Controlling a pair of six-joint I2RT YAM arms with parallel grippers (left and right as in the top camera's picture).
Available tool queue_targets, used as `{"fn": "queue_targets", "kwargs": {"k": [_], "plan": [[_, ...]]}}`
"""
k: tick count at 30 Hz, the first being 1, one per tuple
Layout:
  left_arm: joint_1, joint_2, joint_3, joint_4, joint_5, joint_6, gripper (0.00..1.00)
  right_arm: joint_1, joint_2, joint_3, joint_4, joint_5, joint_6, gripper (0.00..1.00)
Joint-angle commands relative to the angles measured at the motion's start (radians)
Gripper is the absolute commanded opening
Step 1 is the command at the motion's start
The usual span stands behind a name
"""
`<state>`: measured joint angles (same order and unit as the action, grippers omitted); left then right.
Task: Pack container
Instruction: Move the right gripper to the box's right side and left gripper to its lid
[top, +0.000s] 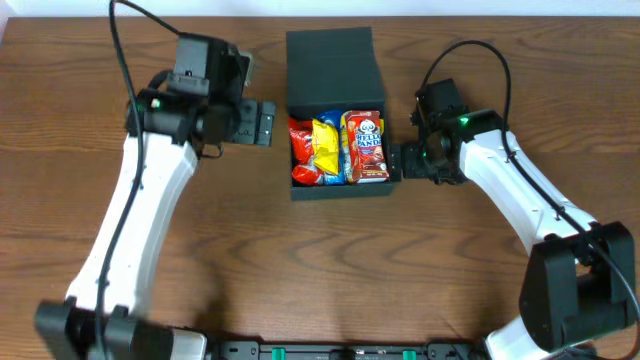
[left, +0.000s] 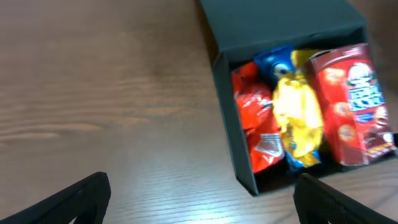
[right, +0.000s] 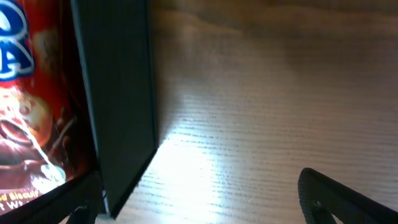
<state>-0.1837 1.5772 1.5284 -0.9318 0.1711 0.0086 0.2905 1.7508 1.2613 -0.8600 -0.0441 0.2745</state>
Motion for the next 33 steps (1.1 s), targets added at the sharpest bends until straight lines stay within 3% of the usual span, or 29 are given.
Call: {"fn": "queue_targets", "kwargs": {"k": [1, 12, 17, 20, 25, 33], "plan": [[0.043, 0.079, 0.018, 0.001, 0.121, 0.014, 0.95, 0.006, 0.011, 0.018, 0.021, 0.017, 0.016, 0.99], [0.048, 0.133, 0.018, 0.057, 0.14, 0.022, 0.95, 0.007, 0.042, 0.018, 0.114, 0.01, 0.016, 0.99], [0.069, 0.145, 0.018, 0.164, 0.149, 0.018, 0.95, 0.037, 0.093, 0.018, 0.112, 0.01, 0.017, 0.99], [0.114, 0.167, 0.019, 0.245, 0.272, 0.008, 0.95, 0.053, 0.093, 0.018, 0.113, 0.01, 0.017, 0.99], [0.241, 0.256, 0.048, 0.394, 0.537, -0.131, 0.95, 0.065, 0.093, 0.018, 0.112, 0.011, 0.017, 0.99], [0.252, 0.518, 0.38, 0.407, 0.738, -0.271, 0.95, 0.064, 0.093, 0.018, 0.107, 0.034, 0.017, 0.99]]}}
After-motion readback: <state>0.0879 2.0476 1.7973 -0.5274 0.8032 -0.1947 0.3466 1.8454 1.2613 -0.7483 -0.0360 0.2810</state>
